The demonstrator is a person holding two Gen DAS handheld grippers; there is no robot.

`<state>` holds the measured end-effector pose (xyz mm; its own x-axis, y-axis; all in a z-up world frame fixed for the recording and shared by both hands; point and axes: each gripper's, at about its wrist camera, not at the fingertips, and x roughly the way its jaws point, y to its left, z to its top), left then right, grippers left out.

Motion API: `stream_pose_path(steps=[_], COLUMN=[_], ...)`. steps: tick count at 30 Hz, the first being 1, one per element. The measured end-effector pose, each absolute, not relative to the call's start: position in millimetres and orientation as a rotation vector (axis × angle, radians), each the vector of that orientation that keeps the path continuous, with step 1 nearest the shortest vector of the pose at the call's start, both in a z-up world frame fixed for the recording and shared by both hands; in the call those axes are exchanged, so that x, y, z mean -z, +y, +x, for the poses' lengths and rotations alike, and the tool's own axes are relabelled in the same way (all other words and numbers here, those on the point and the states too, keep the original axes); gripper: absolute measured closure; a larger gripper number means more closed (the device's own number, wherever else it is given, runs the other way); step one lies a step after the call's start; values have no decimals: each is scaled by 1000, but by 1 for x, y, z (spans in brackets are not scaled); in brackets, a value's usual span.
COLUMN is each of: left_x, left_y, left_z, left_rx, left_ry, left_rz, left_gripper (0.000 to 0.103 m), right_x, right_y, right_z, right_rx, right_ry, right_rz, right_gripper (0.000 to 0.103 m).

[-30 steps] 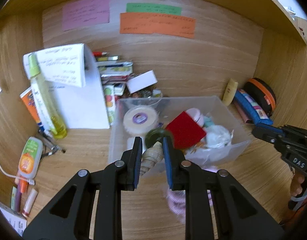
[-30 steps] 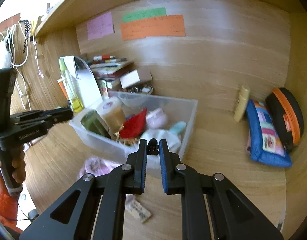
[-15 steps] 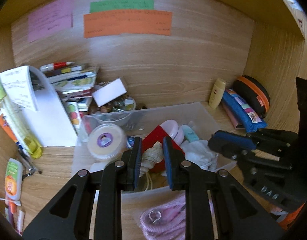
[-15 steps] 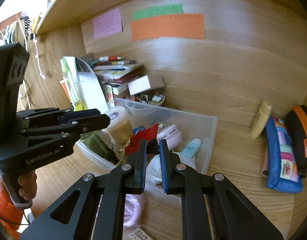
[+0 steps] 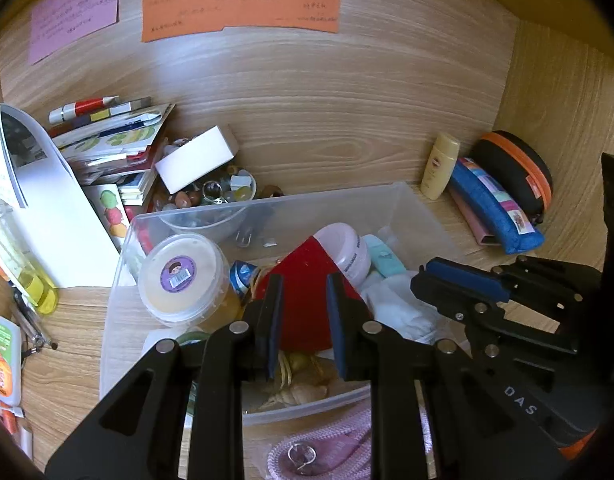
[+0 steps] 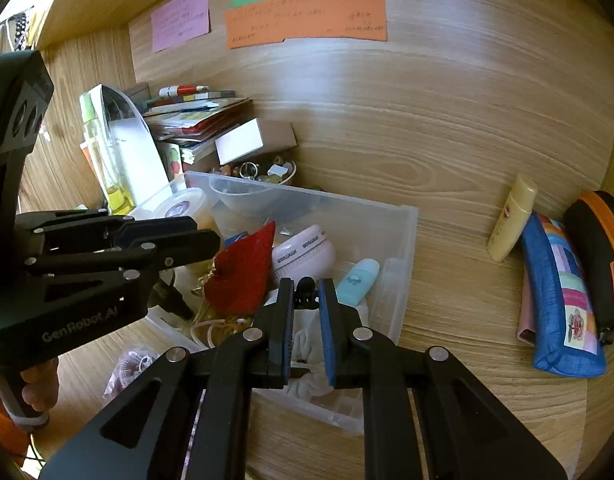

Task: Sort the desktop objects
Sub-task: 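Carry the seashell and black clip over the clear bin with both grippers, then open both grippers to drop the seashell and clip into the bin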

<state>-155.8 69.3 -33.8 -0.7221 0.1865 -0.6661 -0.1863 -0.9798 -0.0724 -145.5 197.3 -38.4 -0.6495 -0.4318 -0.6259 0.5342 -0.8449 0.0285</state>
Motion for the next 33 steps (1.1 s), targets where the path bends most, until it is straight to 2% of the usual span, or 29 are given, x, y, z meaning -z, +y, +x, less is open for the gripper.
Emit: stream_pose_path(steps=[5,7,9,12,14,16,19,21,24,26,30,33], left_x=[33,31,28,24,21,18,13,10,6,3,-2,-6], left_y=[68,67,67,67,66,66,64,62,58,55,46,39], left_z=[-155,-154,-152,-148,-146,-142,-136,-132,-125,-121,-110,-99], left_rx=[-2745,-2760,-2785,-2809,-2820,-2843,-2877,-2902,-2934,-2956,-2988,-2991], left_ry=[-7,-5,11,23,19,25,34,32,31,29,-1,-44], left_rz=[-1066,-1062,-1051,-1040,-1034,-1019,-1002,-992,-980,-976,-973,-963], left_gripper=[82,76,64,62,56,51,48,39,33,24,10,7], right_x=[38,38,38,36,35,32,27,24,20,18,11,4], right_y=[195,196,196,195,194,193,194,195,196,198,203,207], right_z=[-144,-143,-143,-140,-137,-134,-128,-125,-123,-122,-119,-114], right_rx=[2440,2438,2439,2433,2431,2442,2459,2460,2479,2478,2481,2495], right_ry=[229,229,229,230,235,240,248,243,242,235,217,203], right_rz=[863,862,859,854,845,826,781,757,735,726,732,715], right_gripper=[92,91,91,90,83,66,59,53,42,39,22,22])
